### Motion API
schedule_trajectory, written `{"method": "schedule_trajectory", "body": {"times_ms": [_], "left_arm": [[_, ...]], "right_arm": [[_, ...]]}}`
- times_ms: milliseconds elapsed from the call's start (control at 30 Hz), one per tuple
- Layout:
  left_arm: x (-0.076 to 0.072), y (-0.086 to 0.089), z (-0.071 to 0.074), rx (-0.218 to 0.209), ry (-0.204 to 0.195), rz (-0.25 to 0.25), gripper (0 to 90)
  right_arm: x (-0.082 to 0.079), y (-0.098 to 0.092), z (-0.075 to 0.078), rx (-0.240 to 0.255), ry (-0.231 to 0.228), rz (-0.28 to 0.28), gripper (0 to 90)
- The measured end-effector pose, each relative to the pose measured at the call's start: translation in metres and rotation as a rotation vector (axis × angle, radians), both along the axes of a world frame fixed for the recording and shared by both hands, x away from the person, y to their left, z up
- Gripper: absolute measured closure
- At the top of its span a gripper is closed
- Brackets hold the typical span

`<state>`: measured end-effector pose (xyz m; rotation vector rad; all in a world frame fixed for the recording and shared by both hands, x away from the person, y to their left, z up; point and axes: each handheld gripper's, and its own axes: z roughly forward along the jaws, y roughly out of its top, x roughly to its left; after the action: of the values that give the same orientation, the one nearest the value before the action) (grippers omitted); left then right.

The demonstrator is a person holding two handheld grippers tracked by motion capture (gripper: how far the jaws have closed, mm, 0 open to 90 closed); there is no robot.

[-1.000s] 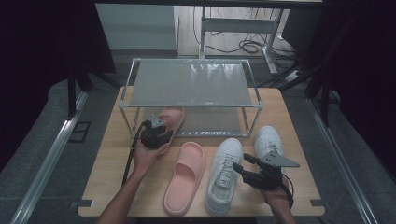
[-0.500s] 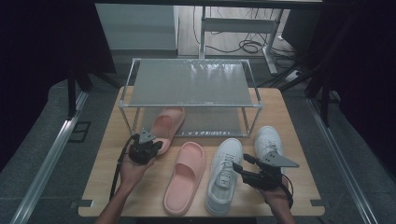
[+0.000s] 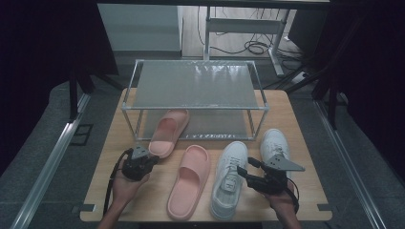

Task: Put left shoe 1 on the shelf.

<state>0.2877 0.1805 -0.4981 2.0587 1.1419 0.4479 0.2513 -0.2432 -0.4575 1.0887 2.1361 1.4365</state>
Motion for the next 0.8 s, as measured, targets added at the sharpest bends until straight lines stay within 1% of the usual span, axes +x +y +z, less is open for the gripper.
{"method": "schedule_trajectory", "body": {"times_ms": [167, 300, 400, 433, 600, 800], "left_arm": [[-0.004, 0.006, -0.009, 0.015, 0.025, 0.004, 90.0], [-0.004, 0.007, -0.013, 0.024, 0.036, 0.007, 90.0], [-0.001, 0.008, -0.014, 0.029, 0.035, 0.012, 90.0], [0.003, 0.008, -0.015, 0.036, 0.036, 0.016, 90.0], [0.01, 0.008, -0.015, 0.051, 0.042, 0.021, 90.0], [0.015, 0.007, -0.016, 0.062, 0.045, 0.023, 90.0]], "right_arm": [[0.0, 0.0, 0.0, 0.001, 0.001, 0.0, 41.9], [0.0, 0.0, 0.0, 0.002, 0.001, 0.001, 41.9], [0.0, 0.0, 0.0, 0.002, 0.001, 0.0, 41.8], [0.0, 0.0, 0.0, 0.002, 0.001, 0.001, 41.9], [0.0, 0.0, 0.001, 0.002, -0.001, 0.004, 41.8], [0.0, -0.001, 0.001, 0.005, -0.005, 0.0, 41.8]]}}
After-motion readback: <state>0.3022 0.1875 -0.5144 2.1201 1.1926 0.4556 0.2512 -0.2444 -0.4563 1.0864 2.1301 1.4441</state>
